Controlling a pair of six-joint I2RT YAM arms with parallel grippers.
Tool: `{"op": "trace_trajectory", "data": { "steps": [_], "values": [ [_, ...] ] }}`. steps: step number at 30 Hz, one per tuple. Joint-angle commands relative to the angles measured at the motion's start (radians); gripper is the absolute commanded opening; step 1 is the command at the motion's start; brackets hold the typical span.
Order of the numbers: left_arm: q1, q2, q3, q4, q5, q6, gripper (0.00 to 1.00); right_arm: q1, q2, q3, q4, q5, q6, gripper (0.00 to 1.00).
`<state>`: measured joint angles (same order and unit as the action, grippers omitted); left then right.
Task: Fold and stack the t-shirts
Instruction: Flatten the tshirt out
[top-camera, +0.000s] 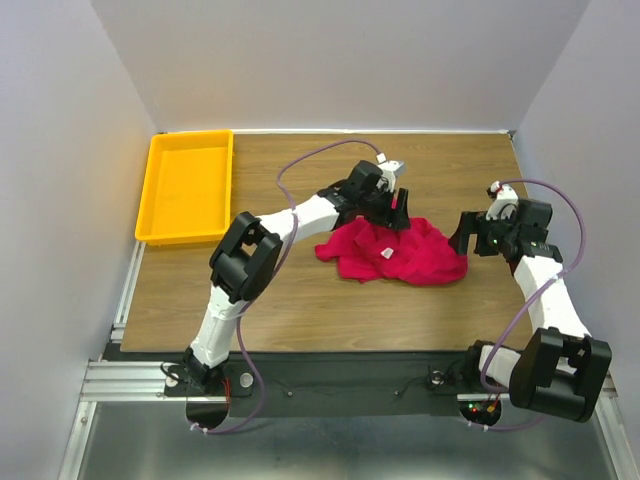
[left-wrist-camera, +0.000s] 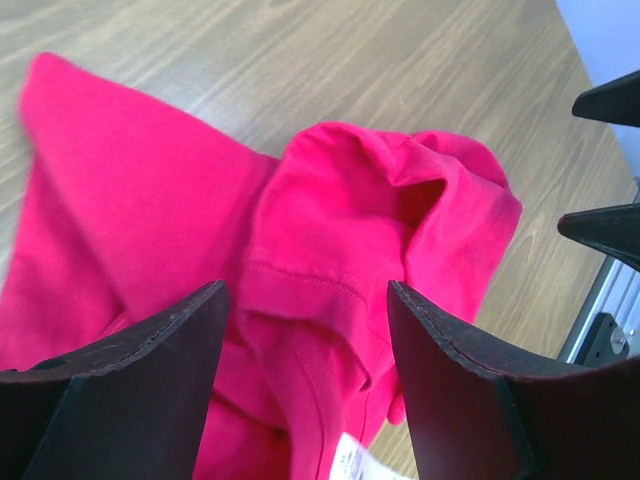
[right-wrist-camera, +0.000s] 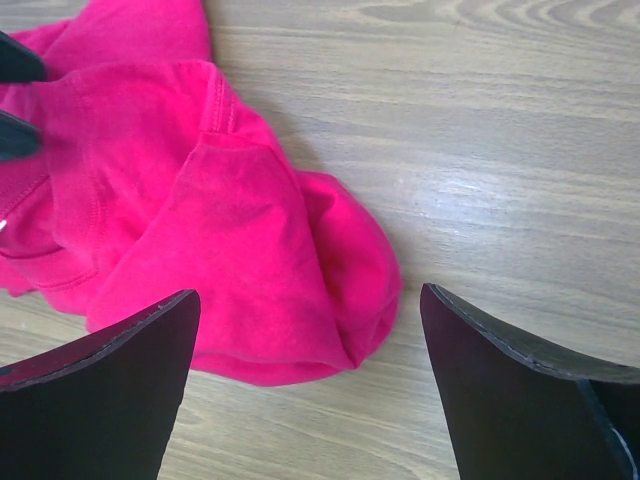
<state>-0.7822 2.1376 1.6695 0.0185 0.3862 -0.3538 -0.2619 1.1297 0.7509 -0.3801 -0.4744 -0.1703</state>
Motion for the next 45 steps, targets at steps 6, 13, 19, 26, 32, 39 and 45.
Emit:
{"op": "trace_trajectory", "data": {
  "steps": [6,13,19,26,32,39,45],
  "values": [
    [-0.019,0.08,0.174,-0.11,-0.038,0.084,0.73,-0.017,-0.016,0.007,0.055,-0.047,0.02,0.97],
    [-0.02,0.136,0.266,-0.17,-0.069,0.136,0.71,-0.022,-0.018,0.008,0.055,-0.052,0.022,0.97],
    [-0.025,0.148,0.285,-0.172,-0.032,0.147,0.58,-0.027,-0.021,0.007,0.055,-0.056,0.023,0.97],
    [-0.034,0.173,0.32,-0.184,-0.013,0.159,0.5,-0.033,-0.021,0.007,0.055,-0.058,0.023,0.97],
    [-0.035,0.192,0.345,-0.203,-0.021,0.187,0.29,-0.037,-0.024,0.007,0.053,-0.063,0.025,0.97],
    [-0.046,0.142,0.357,-0.192,-0.061,0.23,0.0,-0.042,-0.027,0.004,0.053,-0.072,0.023,0.97],
    [-0.051,0.013,0.306,-0.167,-0.151,0.289,0.0,-0.046,-0.039,0.001,0.053,-0.093,0.017,0.97]
  ]
}}
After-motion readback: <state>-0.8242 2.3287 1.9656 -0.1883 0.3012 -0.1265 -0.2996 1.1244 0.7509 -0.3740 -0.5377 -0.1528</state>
